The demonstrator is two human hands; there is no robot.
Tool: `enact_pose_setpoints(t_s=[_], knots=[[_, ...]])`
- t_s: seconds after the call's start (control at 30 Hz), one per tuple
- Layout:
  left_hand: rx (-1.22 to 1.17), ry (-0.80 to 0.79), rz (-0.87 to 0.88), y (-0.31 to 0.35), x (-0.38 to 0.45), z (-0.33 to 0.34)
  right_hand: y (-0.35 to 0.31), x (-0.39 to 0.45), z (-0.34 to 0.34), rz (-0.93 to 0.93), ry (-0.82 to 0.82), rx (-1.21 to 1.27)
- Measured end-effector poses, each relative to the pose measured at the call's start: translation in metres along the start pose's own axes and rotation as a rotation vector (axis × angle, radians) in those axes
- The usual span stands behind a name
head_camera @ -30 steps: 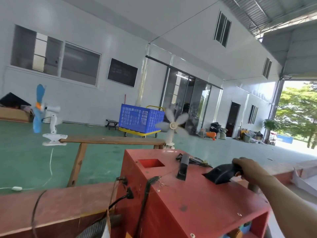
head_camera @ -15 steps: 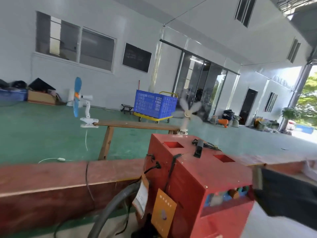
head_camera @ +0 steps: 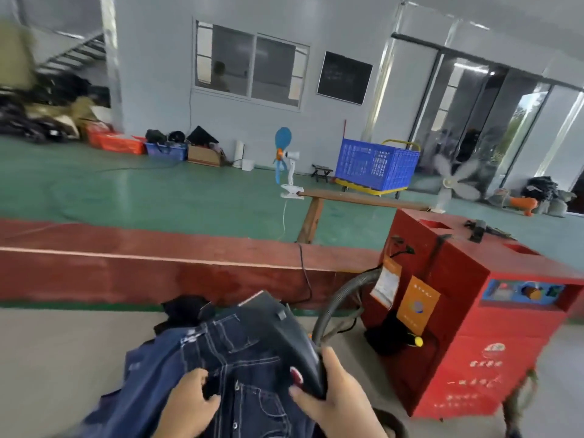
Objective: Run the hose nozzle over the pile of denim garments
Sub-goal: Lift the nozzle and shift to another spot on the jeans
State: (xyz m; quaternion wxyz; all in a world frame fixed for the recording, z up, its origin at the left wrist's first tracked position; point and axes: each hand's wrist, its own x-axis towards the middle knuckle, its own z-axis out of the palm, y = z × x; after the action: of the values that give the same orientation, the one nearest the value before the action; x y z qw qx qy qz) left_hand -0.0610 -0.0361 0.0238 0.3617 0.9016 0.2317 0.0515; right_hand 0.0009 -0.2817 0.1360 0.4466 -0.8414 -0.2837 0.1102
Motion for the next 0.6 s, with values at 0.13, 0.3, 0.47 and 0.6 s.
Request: enact_pose_setpoints(t_s=[0.13, 0.3, 0.47, 0.6], knots=[[0.177, -0.101, 0.045, -0.006, -0.003, -0.005, -0.015, 0.038, 0.042, 0.081, -0.024, 0.133], [-0.063, -0.098, -0.106, -0.012, 0.01, 0.005, 0.024, 0.068, 0.089, 0.249, 0.093, -0.029], [0.024, -0.039, -0.169, 0.0, 0.032, -0.006, 0.034, 0.072, 0.074, 0.237, 0.036, -0.337], [0.007, 0.169, -0.347, 0.005, 0.045, -0.005, 0.043, 0.06, 0.047, 0.283, 0.129, -0.498]])
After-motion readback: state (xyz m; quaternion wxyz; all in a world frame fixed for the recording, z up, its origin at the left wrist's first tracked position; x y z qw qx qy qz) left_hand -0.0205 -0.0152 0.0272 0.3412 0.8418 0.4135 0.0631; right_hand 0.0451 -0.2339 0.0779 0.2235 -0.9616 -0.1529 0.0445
